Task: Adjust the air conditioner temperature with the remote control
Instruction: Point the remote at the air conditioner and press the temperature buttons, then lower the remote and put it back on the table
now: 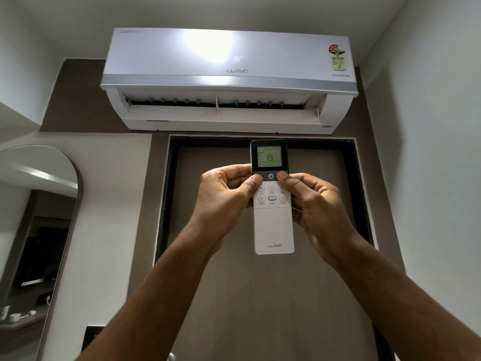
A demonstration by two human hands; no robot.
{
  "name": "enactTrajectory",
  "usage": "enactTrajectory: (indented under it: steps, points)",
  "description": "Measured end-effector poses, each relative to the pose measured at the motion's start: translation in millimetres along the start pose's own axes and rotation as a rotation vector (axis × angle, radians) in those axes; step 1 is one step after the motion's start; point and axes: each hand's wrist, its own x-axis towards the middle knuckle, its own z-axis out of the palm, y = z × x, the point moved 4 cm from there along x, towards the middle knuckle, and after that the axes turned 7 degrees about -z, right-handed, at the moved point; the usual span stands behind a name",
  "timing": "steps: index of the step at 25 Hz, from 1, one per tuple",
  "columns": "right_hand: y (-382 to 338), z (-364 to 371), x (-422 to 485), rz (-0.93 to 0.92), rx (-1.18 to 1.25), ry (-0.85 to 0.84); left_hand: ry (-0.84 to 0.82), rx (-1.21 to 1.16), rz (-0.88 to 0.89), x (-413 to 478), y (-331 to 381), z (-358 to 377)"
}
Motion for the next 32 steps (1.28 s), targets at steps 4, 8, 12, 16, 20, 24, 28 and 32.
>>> enactTrajectory:
  steps: [4, 8, 12, 16, 20, 24, 28, 32]
  points:
    - [3, -2, -2, 0.006, 0.018, -0.013, -0.007, 0.038, 0.002, 0, -2, 1]
    - [6, -5, -5, 0.030, 0.030, -0.035, -0.024, 0.041, 0.002, -2, -8, 3]
    - [16, -10, -14, 0.076, 0.031, -0.028, -0.037, 0.019, -0.040, -6, -23, 8]
    - [43, -27, -44, 0.176, 0.025, 0.001, -0.081, -0.031, -0.109, -26, -58, 24]
    - [93, -62, -110, 0.393, -0.091, 0.041, -0.113, 0.021, -0.197, -73, -117, 58]
    - [145, -114, -208, 0.668, -0.225, 0.105, -0.268, 0.044, -0.402, -142, -202, 107]
    - [182, -172, -336, 0.973, -0.299, 0.330, -0.448, 0.070, -0.621, -231, -284, 175]
    - [196, -220, -472, 1.213, -0.344, 0.579, -0.560, 0.102, -0.763, -340, -345, 241]
